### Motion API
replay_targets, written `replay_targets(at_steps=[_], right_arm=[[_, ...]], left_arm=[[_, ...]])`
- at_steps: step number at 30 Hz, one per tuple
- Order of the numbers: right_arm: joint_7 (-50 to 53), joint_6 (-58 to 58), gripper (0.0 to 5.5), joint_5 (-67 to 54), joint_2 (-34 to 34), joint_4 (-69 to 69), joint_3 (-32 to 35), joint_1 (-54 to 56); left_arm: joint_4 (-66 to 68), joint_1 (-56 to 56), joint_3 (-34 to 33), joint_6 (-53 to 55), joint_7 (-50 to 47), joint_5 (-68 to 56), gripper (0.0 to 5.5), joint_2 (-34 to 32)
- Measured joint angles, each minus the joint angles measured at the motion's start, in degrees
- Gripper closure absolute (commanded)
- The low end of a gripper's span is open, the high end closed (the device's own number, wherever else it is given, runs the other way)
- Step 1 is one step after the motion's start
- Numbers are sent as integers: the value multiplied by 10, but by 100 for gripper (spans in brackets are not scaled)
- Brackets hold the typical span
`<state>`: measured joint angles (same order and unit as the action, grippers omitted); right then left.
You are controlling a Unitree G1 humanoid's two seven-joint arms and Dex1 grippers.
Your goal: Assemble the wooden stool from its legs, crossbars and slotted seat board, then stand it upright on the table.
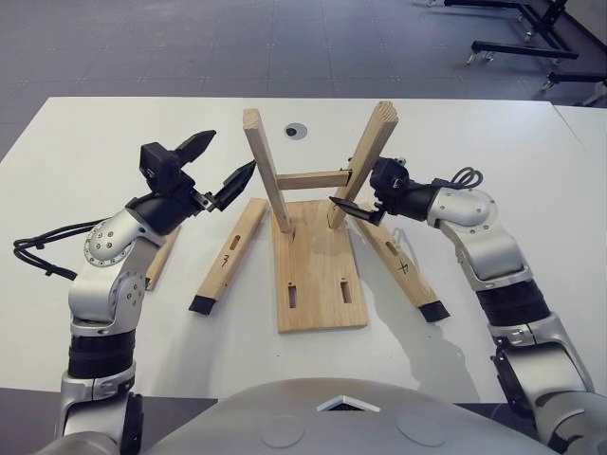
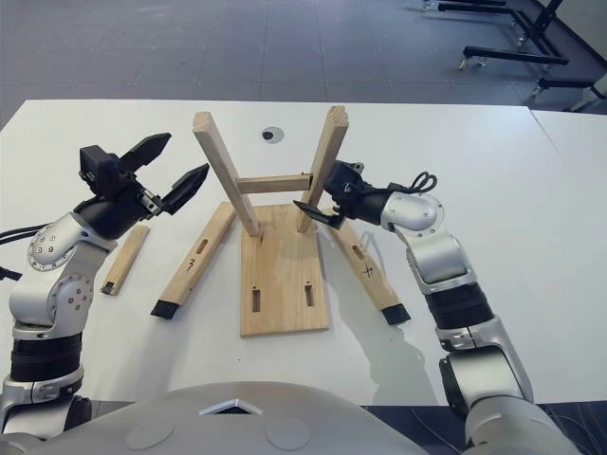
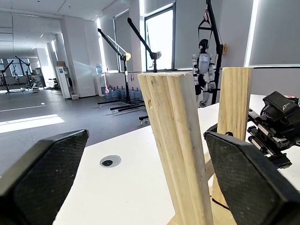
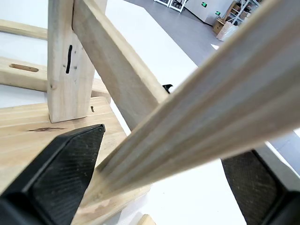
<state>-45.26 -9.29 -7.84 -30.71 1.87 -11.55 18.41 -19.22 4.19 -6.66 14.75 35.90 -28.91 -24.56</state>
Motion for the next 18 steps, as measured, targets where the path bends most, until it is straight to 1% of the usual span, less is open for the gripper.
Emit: replay_targets(at_steps=[3,4,5,6,8,11,13,16,17,18], right_arm=[[-12,-46,132,-66,-8,59,49,-17],[-11,-79,132,-111,-11,93,88,-17],[-9,-97,132,-136,-13,107,107,-13],[-2,-130,132,-177,-14,122,141,4],[4,-157,132,-203,-35,128,179,57],[33,-183,132,-233,-39,107,211,143],[62,-190,132,-245,-18,70,222,200],[84,-187,132,-236,17,21,202,261],[87,-187,132,-236,29,16,192,277],[88,-187,132,-236,34,13,189,282]], left_arm=[[3,7,-19,-5,-5,1,96,-4],[3,12,-35,-5,-10,1,96,-11],[3,16,-45,-5,-15,0,96,-13],[3,31,-67,-2,-30,-7,96,-15],[5,75,-103,-1,-55,-13,96,-31],[40,164,-141,-4,-103,-21,96,-35],[73,233,-135,-7,-113,-27,96,-29],[118,320,-86,-8,-98,-32,96,4],[127,343,-65,-3,-91,-42,96,22],[131,352,-59,2,-90,-49,96,33]])
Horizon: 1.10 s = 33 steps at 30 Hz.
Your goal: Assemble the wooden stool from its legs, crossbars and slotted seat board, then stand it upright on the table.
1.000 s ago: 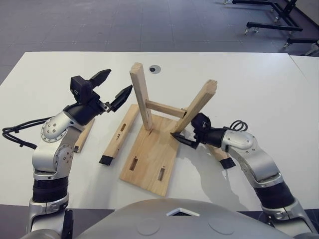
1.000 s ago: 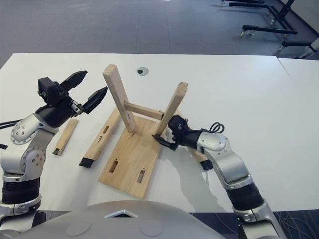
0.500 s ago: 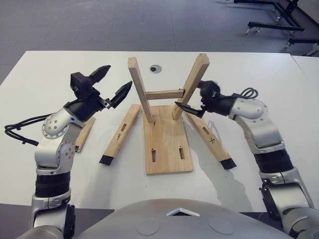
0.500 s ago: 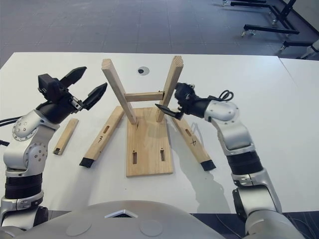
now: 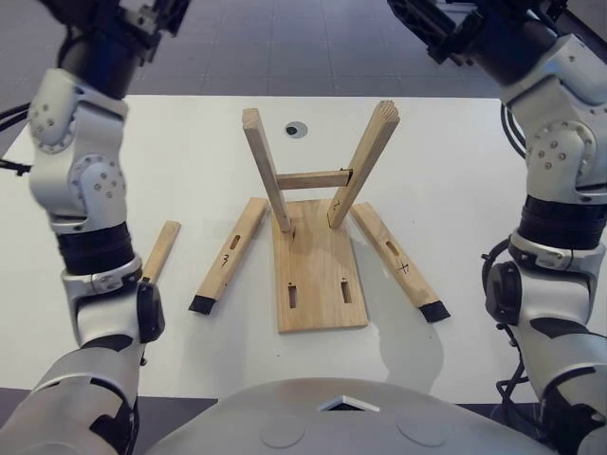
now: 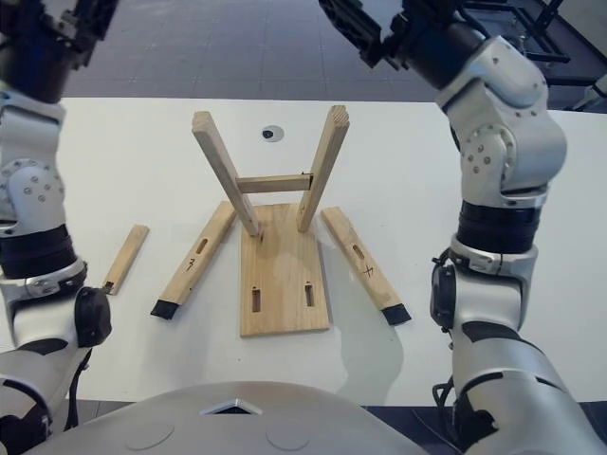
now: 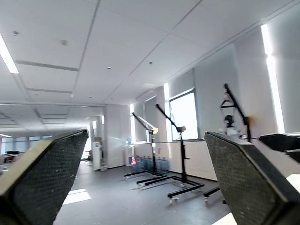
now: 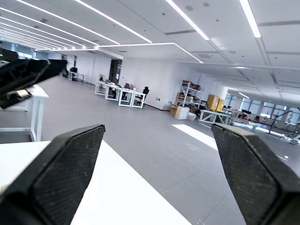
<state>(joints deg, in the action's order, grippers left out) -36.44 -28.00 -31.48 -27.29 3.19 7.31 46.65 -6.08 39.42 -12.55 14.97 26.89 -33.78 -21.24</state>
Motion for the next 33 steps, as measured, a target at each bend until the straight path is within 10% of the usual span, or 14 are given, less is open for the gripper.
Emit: replay_targets(at_steps=[18,33], right_arm=[[-2,-19,132,57,47,46,-129,-122],[16,-71,132,-126,36,109,72,-124]], left_arm=[[32,-91,105,6,12,9,96,105],[-130,-142,4,46,-67,9,96,33]])
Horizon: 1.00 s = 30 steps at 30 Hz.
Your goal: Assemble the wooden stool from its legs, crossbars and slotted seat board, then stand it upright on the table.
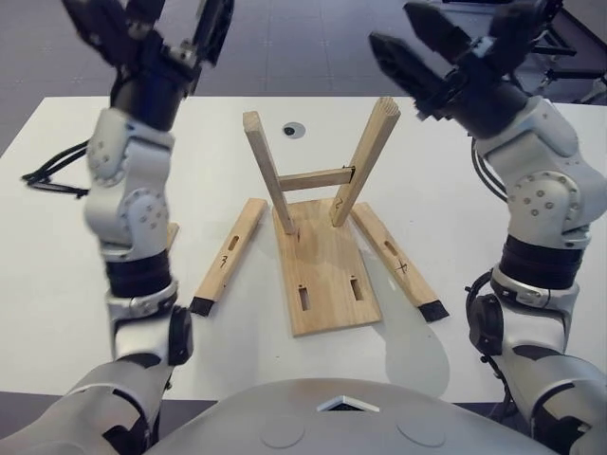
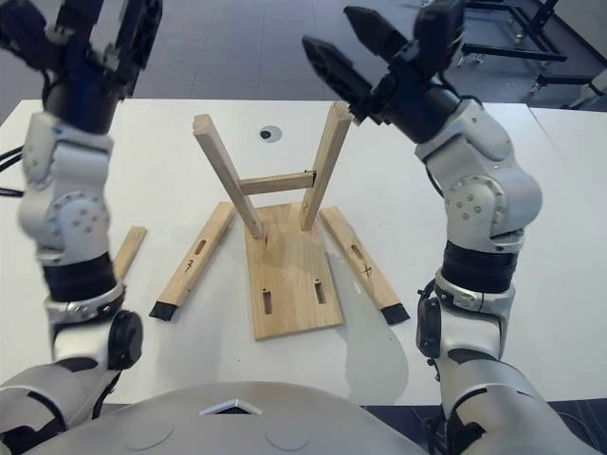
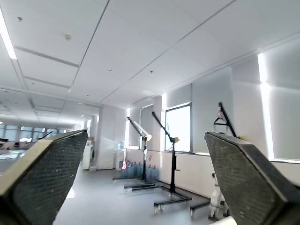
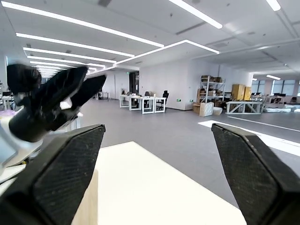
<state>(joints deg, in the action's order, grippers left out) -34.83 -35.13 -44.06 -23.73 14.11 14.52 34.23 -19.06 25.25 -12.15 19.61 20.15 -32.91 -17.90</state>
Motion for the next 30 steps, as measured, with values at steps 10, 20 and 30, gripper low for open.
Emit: replay_targets(at_steps=[10,20,30], right_arm=[[46,1,132,41,-76,32,58,-145],[60,-10,132,46,-77,48,34,-159],[57,-10,132,46,-80,49,30,-164]], left_arm=[[-37,-463,-71,160,7,121,96,-130],[7,-505,-44,154,73,151,158,-166],[9,-498,-17,153,91,135,299,-165]])
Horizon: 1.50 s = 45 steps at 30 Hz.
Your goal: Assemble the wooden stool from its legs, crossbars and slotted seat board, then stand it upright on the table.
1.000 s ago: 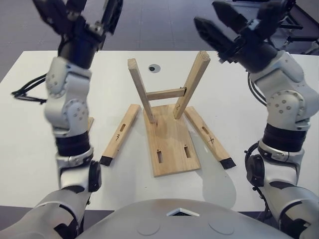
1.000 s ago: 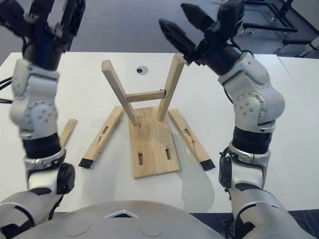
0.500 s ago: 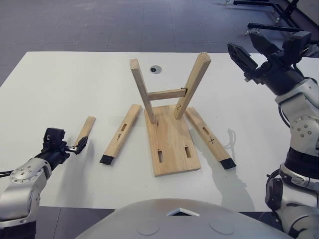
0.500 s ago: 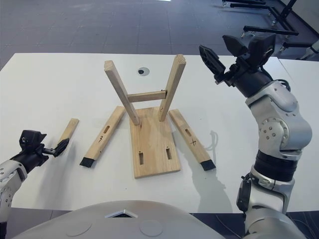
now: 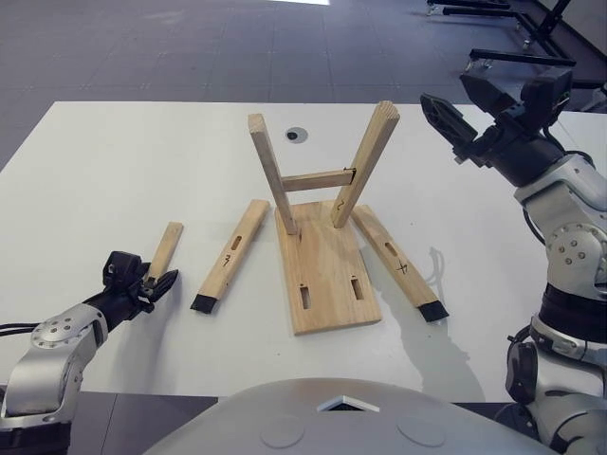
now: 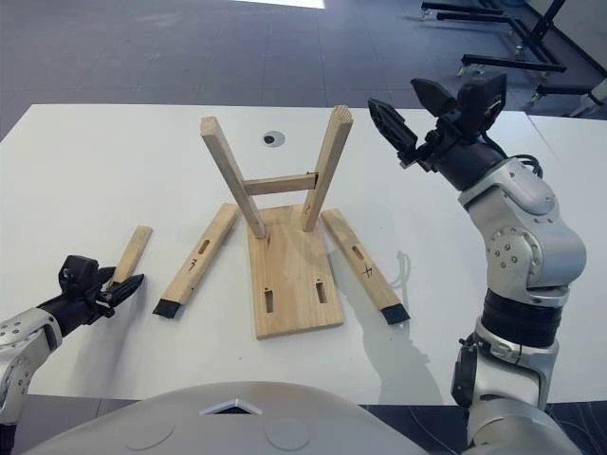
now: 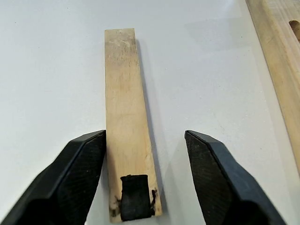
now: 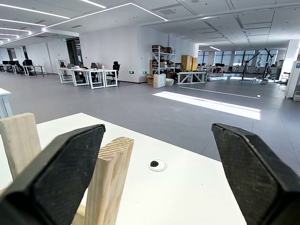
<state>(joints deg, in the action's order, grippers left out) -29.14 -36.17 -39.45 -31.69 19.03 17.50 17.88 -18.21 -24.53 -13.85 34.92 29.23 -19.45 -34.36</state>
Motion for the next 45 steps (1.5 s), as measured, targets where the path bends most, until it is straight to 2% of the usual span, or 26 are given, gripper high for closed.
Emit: replay_targets(at_steps=[9,14,17,18,20,22,25,27,33,39,42,45], right_arm=[[0,-14,132,2,-2,15,-26,0],[0,-19,132,-2,-1,11,-31,4],[2,-27,132,-46,3,-3,-5,30],[5,-41,132,-85,11,-6,12,47],[18,-62,132,-148,22,-8,30,81],[42,-75,132,-197,49,-13,28,125],[77,-74,132,-220,109,-25,-5,171],[96,-68,132,-223,165,-26,-45,184],[132,-41,132,-221,251,-30,-87,186],[137,-36,228,-221,261,-39,-86,191],[139,-36,301,-223,270,-39,-88,196],[139,-36,345,-223,275,-42,-91,198]], left_arm=[[7,5,11,-14,0,3,419,-6],[28,27,-4,-31,3,9,422,-12],[25,80,-18,-130,-7,37,422,-10],[12,135,-18,-201,-8,64,422,-14],[-5,240,-3,-271,-5,89,422,-37],[-8,370,33,-301,4,93,422,-36],[-12,491,93,-303,30,83,422,-13],[-16,519,133,-309,48,80,422,6],[-7,521,161,-313,65,79,422,32],[-7,520,173,-313,69,82,422,42],[-11,517,180,-312,69,86,422,43],[-16,516,181,-302,69,85,422,45]])
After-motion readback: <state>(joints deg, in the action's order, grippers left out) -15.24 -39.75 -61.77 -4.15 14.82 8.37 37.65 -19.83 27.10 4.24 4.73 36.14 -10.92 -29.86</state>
